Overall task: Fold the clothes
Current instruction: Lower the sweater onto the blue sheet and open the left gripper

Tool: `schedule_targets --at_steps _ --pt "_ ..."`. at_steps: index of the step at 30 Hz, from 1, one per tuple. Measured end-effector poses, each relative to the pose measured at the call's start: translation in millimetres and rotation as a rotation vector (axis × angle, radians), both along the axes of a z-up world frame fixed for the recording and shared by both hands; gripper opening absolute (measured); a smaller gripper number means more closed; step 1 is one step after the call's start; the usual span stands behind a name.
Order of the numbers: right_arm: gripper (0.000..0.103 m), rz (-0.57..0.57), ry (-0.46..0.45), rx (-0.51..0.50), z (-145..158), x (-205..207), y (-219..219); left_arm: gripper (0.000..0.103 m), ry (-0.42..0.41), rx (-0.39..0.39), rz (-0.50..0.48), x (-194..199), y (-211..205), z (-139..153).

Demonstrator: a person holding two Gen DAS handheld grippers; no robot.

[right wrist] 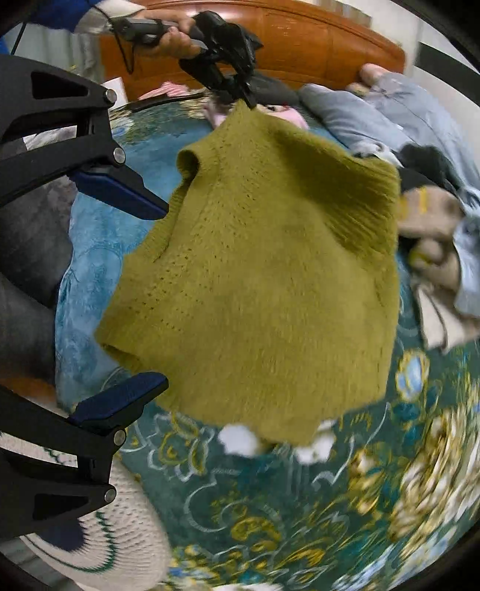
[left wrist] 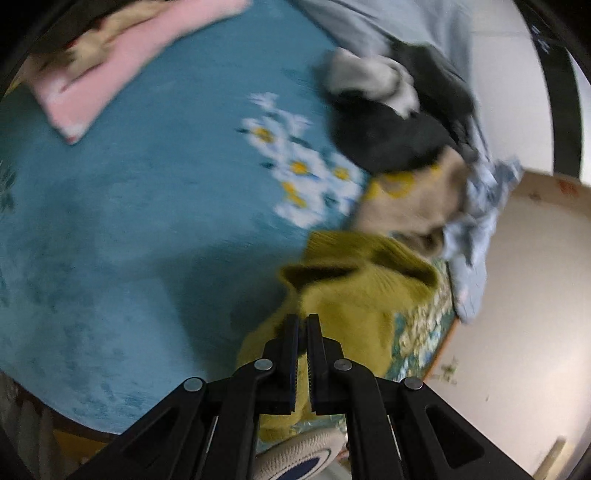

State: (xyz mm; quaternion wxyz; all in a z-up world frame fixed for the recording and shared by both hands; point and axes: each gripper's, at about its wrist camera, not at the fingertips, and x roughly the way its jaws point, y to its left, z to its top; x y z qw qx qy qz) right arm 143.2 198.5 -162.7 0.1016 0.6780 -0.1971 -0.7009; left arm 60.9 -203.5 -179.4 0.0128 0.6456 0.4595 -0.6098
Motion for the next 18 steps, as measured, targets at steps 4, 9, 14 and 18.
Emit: schedule_targets --at_steps 4,9,14,18 --pt "0.085 0.112 0.025 0.044 4.6 -25.5 -19.1 0.006 -0.02 0.004 0.064 7.3 -16.8 -13.8" --pt "0.085 0.311 0.114 0.127 14.1 -70.4 -56.5 0.024 -0.01 -0.005 0.063 22.2 -21.3 -18.4" --pt "0.085 0.622 0.258 0.243 21.6 -115.7 -126.7 0.03 -0.033 -0.002 0.069 40.2 -14.3 -28.4" --pt "0.085 0.982 0.429 0.319 26.4 -121.3 -195.4 0.03 -0.019 0.006 0.149 60.5 -22.7 -29.1"
